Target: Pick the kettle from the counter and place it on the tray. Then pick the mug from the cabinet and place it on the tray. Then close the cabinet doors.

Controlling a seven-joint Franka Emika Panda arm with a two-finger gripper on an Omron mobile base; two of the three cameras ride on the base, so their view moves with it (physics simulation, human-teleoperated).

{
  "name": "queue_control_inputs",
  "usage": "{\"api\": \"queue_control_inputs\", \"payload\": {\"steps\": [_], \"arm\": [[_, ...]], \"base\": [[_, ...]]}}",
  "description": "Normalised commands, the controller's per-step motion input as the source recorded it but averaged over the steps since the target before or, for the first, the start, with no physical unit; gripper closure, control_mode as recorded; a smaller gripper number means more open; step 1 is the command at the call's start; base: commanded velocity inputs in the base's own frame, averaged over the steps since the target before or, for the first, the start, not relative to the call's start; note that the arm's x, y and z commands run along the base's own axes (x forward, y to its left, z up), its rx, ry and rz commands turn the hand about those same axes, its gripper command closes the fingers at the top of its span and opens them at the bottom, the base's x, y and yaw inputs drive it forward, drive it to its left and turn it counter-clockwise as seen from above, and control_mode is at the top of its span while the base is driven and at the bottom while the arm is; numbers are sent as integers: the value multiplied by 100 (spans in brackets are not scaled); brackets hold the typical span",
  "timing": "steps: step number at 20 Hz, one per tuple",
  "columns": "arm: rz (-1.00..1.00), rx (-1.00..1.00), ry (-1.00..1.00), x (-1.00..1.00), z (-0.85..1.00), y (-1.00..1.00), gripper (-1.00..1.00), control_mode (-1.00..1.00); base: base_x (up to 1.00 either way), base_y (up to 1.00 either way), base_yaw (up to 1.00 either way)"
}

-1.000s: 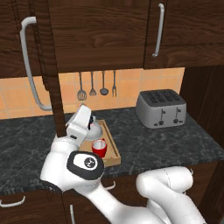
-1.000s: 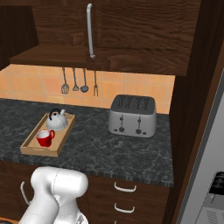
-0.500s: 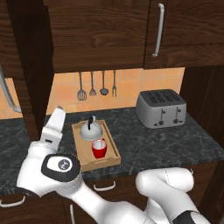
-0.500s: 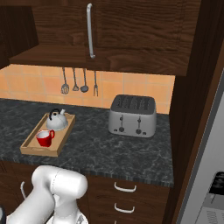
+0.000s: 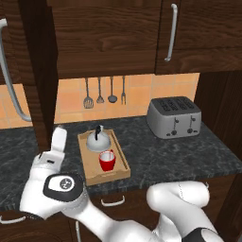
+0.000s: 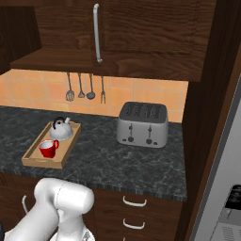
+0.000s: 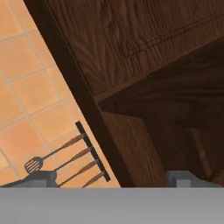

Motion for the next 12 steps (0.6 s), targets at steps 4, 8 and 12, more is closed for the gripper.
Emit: {"api": "queue_control_inputs", "payload": {"steps": [4,8,12], "arm": [[-7,-16,3,0,-1,100,-100,-100],[-15,-14,1,-3,3,100,-100,-100],[-24,-3,0,-29,48,62,-100,-100]], "base": [[0,0,0],[0,0,0],[0,0,0]]}}
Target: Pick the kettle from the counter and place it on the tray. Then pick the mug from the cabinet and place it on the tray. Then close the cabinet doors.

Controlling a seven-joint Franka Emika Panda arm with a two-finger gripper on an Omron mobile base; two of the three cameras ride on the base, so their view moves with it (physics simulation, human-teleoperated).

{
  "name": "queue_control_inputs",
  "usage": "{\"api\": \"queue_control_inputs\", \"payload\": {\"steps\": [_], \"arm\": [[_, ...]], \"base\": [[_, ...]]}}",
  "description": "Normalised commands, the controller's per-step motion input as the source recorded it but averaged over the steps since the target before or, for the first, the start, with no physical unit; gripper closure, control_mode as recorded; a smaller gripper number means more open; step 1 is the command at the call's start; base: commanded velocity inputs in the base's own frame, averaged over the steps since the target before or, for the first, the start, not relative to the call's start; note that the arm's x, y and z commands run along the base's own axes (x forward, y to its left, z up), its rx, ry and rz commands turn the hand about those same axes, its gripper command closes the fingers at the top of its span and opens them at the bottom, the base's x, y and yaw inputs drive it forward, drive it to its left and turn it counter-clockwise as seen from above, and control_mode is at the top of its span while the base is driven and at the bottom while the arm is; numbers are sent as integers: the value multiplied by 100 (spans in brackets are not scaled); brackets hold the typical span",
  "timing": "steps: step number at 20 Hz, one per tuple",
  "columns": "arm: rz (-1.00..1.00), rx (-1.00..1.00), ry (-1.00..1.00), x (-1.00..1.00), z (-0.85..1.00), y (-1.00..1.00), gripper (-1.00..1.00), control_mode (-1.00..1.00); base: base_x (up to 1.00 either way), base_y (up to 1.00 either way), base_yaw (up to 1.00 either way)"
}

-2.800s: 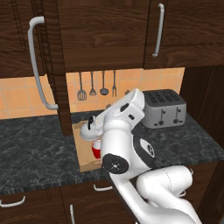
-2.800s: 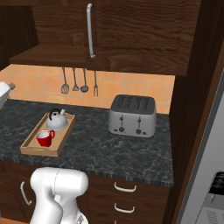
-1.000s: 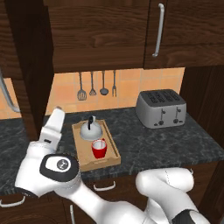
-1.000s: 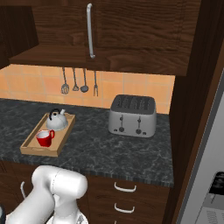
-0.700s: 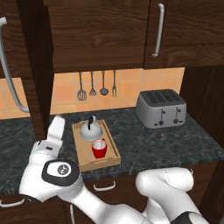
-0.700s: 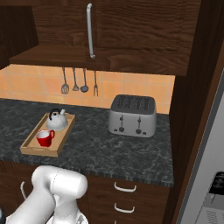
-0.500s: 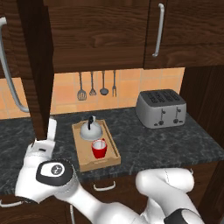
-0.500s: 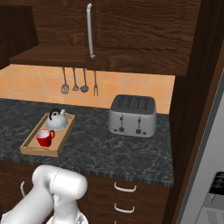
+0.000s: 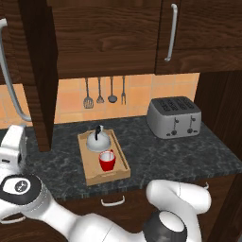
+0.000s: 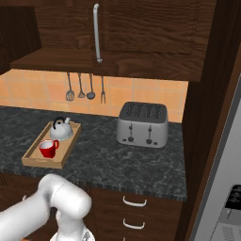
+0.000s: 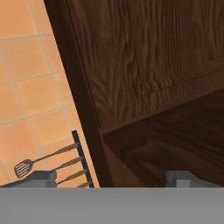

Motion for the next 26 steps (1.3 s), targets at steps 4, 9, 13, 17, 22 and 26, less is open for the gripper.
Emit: {"api": "queue_control_inputs", "payload": {"steps": [4,9,13,17,22,26], "arm": [[-32,0,0,-31,65,5,-100,-100],[-22,0,2,-4,52,-23,-100,-100],[-10,2,3,1,32,-47,-100,-100],[-1,7,5,15,16,-65,-100,-100],[0,11,6,24,12,-82,-100,-100],[0,16,3,30,3,-87,-100,-100]], "base": [[0,0,0],[0,0,0],[0,0,0],[0,0,0],[0,0,0],[0,0,0]]}}
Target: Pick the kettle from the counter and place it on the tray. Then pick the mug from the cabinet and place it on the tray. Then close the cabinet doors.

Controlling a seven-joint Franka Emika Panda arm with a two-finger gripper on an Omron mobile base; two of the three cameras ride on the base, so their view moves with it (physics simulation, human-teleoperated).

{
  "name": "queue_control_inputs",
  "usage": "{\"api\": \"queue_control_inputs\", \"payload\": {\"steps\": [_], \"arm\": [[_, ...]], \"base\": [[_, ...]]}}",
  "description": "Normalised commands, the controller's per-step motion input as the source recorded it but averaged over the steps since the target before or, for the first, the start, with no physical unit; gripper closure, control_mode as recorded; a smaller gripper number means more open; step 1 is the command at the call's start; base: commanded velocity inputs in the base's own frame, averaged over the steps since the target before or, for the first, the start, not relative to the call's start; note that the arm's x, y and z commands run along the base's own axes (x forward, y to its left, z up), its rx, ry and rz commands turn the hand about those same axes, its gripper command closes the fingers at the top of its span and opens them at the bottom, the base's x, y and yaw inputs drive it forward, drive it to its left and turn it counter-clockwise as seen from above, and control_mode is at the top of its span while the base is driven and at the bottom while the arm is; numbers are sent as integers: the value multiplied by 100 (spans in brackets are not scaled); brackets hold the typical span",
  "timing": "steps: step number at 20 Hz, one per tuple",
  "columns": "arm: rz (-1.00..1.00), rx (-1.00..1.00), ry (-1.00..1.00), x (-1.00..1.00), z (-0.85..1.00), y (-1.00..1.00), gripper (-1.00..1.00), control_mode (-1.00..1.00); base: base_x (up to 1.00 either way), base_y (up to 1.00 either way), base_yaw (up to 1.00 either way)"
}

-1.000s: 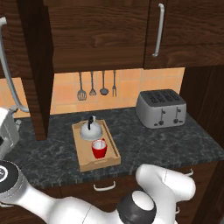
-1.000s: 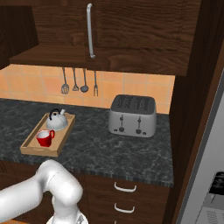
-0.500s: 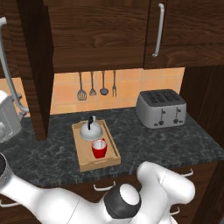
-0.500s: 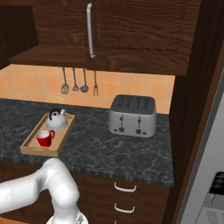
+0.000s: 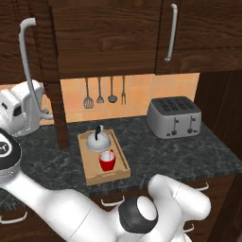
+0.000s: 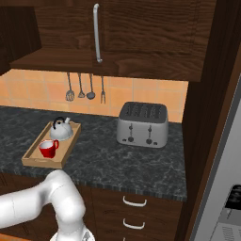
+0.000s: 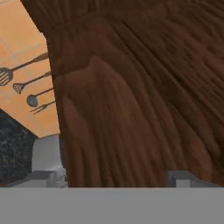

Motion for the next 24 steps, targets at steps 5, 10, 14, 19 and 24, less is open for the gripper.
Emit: {"api": "queue_control_inputs", "payload": {"steps": [5,10,14,19,24], "arm": [[0,20,5,42,0,-91,-100,-100],[1,21,5,63,0,-86,-100,-100],[6,21,5,81,0,-81,-100,-100],[10,21,4,89,0,-71,-100,-100],[15,19,4,93,-3,-54,-100,-100]], "base": [[0,0,0],[0,0,0],[0,0,0],[0,0,0],[0,0,0]]}}
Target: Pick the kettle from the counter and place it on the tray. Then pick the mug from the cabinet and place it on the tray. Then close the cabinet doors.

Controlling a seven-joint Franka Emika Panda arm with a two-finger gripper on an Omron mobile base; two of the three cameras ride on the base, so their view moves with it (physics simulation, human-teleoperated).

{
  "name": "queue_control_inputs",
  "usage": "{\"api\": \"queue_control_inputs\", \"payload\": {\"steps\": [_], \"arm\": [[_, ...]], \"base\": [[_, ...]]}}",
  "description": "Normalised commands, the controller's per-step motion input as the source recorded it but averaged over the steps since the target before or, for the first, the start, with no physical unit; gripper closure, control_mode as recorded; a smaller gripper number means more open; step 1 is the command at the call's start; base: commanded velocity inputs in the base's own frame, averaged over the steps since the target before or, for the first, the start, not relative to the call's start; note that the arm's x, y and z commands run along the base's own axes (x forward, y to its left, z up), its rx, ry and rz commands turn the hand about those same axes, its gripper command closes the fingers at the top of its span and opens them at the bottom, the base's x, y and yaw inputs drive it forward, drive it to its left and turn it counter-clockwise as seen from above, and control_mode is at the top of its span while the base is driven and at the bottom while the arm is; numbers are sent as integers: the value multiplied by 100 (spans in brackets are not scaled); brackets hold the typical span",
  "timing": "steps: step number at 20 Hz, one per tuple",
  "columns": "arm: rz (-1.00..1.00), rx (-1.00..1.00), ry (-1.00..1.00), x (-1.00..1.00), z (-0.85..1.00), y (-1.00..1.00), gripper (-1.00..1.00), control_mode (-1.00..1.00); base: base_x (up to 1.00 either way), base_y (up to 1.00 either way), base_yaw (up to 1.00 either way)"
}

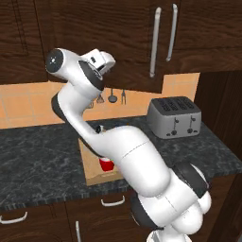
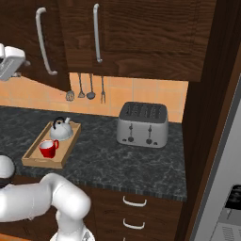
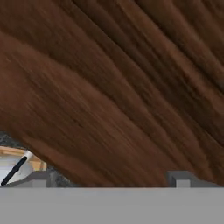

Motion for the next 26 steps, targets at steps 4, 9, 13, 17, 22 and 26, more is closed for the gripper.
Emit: {"api": "queue_control_inputs", "payload": {"steps": [4,9,13,17,22,26], "arm": [[17,21,2,94,-8,-51,-100,-100],[17,22,0,88,-18,-52,-100,-100],[17,23,0,93,-25,-53,-100,-100],[17,23,0,90,-33,-48,-100,-100],[18,21,-9,54,-46,-47,-100,-100],[17,18,-21,8,-48,-44,-100,-100]], "base": [[0,0,0],[0,0,0],[0,0,0],[0,0,0],[0,0,0],[0,0,0]]}}
